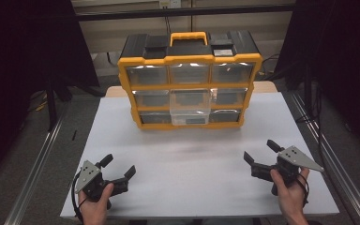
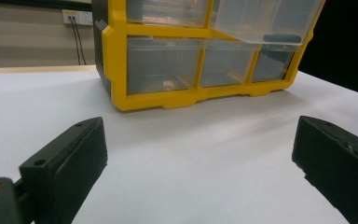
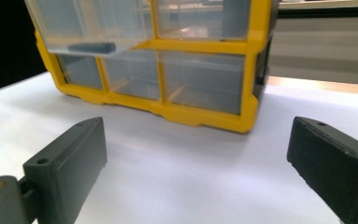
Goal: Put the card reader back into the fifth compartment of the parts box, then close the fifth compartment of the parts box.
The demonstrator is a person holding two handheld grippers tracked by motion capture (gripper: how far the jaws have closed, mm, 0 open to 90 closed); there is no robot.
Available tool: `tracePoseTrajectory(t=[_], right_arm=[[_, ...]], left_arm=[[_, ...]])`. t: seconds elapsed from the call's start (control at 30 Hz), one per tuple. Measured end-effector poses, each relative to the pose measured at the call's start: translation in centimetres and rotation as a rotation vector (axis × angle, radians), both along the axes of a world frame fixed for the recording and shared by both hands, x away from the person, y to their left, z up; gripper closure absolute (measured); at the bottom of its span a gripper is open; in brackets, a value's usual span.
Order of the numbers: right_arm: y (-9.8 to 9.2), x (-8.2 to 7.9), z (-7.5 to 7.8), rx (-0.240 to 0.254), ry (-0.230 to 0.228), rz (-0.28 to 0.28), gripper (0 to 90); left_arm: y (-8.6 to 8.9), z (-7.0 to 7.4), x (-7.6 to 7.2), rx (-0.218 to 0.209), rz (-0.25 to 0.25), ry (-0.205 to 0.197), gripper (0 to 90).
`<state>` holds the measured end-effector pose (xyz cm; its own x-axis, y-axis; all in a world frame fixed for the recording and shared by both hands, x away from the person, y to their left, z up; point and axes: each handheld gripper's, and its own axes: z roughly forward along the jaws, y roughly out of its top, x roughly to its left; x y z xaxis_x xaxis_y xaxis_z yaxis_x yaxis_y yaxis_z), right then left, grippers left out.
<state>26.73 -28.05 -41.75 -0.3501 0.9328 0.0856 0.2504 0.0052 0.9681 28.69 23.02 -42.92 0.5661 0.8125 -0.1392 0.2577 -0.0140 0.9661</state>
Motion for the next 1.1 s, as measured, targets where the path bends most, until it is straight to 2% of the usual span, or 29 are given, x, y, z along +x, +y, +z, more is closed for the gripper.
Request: tracePoseTrajectory(t=[0.27, 0.37, 0.43, 0.67, 0.77, 0.87, 1.0, 1.1], right_arm=[[-1.3, -1.0, -0.8, 0.003, 0.031, -0.052, 4.4], [-1.5, -1.3, -1.1, 0.008, 0.037, -0.063, 4.7], [-1.6, -1.5, -1.2, 0.006, 0.043, -0.057, 4.6], [-1.7, -1.3, -1.3, -0.008, 0.039, -0.033, 2.9], [-1.7, -1.1, -1.2, 0.001, 0.041, -0.020, 3.1], [-1.5, -0.9, -1.0, -0.014, 0.031, -0.008, 1.7], [-1.2, -0.6, -0.9, 0.016, 0.028, 0.021, 0.7], [-1.0, -0.5, -0.9, 0.038, 0.028, 0.048, 1.0]], left_arm=[[0.2, 0.0, 0.0, 0.012, 0.003, 0.002, 4.0], [0.1, 0.0, -0.2, 0.004, 0.000, -0.004, 4.0], [0.0, -0.1, -0.3, 0.021, 0.007, 0.000, 4.0], [-0.1, -0.1, -0.3, -0.002, 0.007, 0.001, 3.9], [-0.1, -0.1, -0.3, 0.008, 0.003, 0.007, 3.9], [-0.1, -0.1, -0.1, 0.003, 0.006, 0.010, 3.9], [0.0, -0.3, 0.0, 0.015, 0.003, 0.020, 4.0], [-0.1, -0.2, 0.0, 0.005, 0.002, 0.017, 4.0]])
